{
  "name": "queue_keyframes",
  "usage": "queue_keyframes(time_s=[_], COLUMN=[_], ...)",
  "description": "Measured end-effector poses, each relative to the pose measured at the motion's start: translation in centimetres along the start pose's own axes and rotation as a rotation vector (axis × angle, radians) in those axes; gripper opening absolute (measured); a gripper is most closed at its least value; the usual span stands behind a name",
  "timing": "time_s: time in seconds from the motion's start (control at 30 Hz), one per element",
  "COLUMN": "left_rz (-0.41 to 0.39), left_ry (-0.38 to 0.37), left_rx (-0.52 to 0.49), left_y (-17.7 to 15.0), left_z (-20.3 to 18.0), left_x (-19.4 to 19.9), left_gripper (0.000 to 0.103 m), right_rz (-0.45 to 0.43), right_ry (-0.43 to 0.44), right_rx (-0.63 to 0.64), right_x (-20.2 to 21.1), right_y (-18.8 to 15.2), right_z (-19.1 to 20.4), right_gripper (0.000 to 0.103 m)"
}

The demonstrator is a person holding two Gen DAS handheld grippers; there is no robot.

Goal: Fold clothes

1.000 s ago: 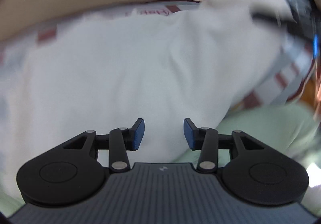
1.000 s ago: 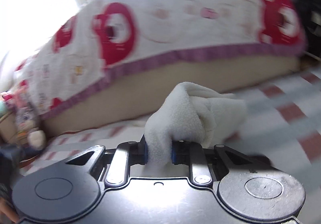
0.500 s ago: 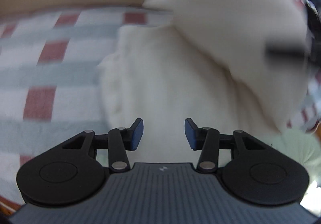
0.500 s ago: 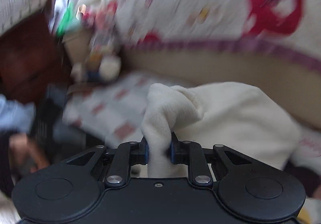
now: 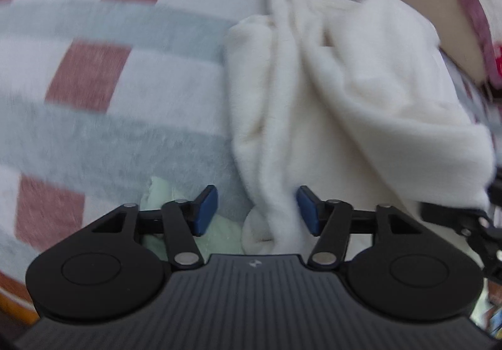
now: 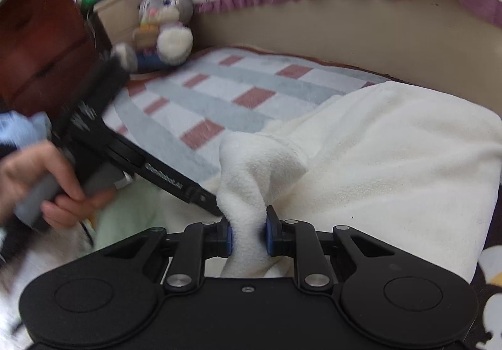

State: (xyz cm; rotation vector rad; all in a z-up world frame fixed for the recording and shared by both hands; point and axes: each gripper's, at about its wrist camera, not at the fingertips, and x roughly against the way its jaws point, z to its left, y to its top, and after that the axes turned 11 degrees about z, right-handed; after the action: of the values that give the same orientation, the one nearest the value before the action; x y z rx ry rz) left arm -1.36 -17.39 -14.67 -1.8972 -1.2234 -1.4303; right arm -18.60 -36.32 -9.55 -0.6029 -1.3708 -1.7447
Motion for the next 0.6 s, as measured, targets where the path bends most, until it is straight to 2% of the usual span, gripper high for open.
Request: queue_keyframes(time_s=[0.13, 0.17, 0.2, 0.23, 0.3, 0.4, 0.53, 0.6], left_rz=[-0.036, -0.045, -0.054, -0.063, -0.081, -0.128, -0.149, -0.156], left_ry=[-0.051, -0.064, -0.077, -0.089, -0.115, -0.171, -0.284, -0.339], left_rx=[0.004, 0.005, 0.006, 0.007, 0.008, 0.044, 0.104, 0.109], left_y=[-0.5, -0.6, -0.8, -0.9, -1.2, -1.5, -1.1, -1.0], left_z=[0.2, 0.3, 0.4, 0.4, 0.5, 1.7, 3.9, 4.2], left_x=[1.0, 1.2, 1.5, 1.7, 2.2, 3.5, 4.1, 4.1], left_gripper=[0.052, 0.036, 0.027, 0.023, 0.022, 0.022, 0.022, 0.022], right_rz=[-0.019, -0.035, -0.05, -0.07, -0.096, -0.013, 0.18, 0.214], right_ry=[-0.013, 0.006, 0.025, 0.057, 0.131, 0.069, -0.102, -0.132], right_rx=[0.017, 0.017, 0.018, 0.013, 0.016, 0.148, 0.27, 0.285], right_x=[1.0, 1.3, 1.6, 2.0, 2.7, 0.9, -4.3, -5.3], right_y=[1.1, 1.4, 1.6, 1.9, 2.4, 2.8, 0.5, 0.1], right_z=[1.1, 1.4, 1.7, 1.9, 2.6, 5.2, 6.8, 6.9], right_gripper=[0.023, 0.023, 0.023, 0.023, 0.023, 0.022, 0.022, 0.022])
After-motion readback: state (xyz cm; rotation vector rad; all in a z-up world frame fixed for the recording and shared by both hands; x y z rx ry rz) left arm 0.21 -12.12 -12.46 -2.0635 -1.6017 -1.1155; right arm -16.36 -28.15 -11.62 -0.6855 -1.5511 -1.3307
